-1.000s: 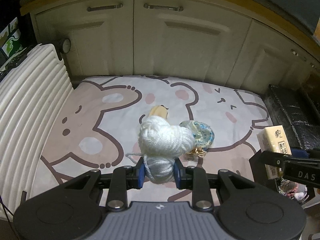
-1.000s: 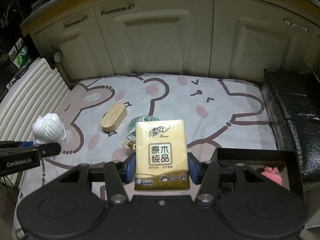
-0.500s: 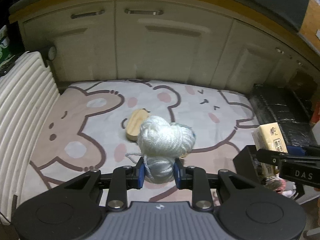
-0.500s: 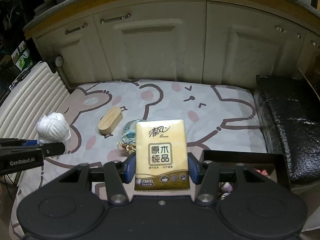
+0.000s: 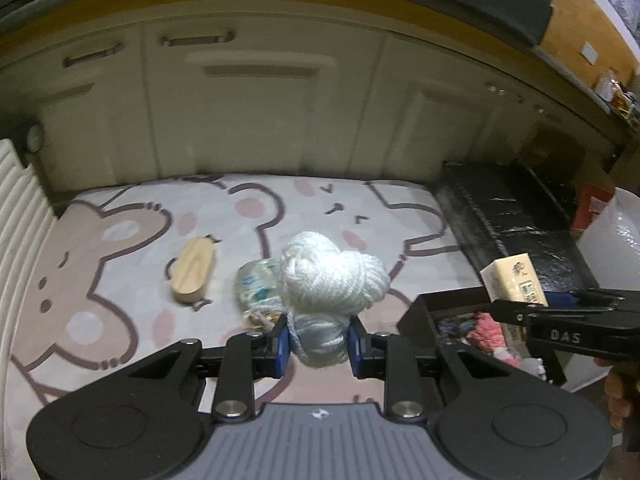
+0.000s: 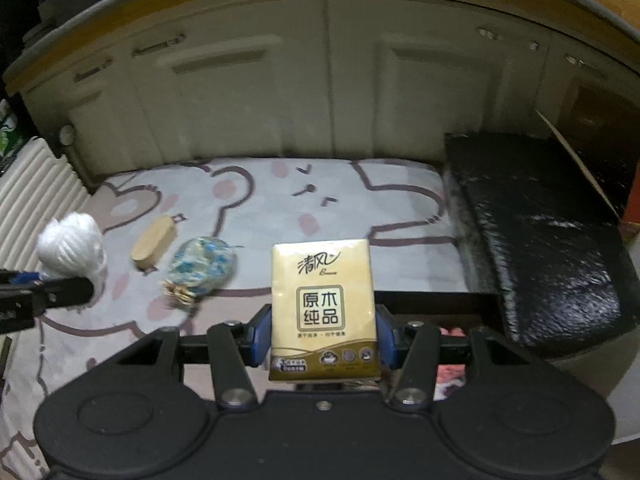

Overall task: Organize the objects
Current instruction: 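Lift the yarn ball and tissue pack and carry them toward the black box, then open the left tool over the box while the right tool releases the tissue pack inside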

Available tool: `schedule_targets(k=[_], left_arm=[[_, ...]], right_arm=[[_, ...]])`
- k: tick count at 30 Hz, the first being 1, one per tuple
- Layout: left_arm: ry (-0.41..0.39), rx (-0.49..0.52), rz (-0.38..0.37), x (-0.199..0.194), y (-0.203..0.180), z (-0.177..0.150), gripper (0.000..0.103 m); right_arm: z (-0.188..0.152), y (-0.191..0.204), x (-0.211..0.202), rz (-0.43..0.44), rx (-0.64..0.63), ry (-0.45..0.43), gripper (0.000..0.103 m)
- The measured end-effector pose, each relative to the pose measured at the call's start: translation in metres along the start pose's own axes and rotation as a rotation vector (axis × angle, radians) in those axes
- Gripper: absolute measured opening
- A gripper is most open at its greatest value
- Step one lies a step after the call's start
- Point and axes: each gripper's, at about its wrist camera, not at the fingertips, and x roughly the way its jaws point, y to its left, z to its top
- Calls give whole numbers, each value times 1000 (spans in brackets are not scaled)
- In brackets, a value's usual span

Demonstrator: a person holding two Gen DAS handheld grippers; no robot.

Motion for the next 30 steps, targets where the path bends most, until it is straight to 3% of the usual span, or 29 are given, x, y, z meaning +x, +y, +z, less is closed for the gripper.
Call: schedule_targets(k=[16,25,27,28,30], left_arm=[[47,98,-159,23,-51,3,30],[67,125,-235,41,-80,6,30],[73,129,-244,46,-85,7,30],[77,130,-249,49,-88,7,30],[85,136,-256,54,-93,8,30]], right_arm=[[-11,-74,28,-114,124,57,53],[-23,-99,47,-98,186,101,54],[-26,-105,51,-103,214,95,62],[-28,-108,52,-106,225,93,73],[-28,-111,51,-105,237,82,76]])
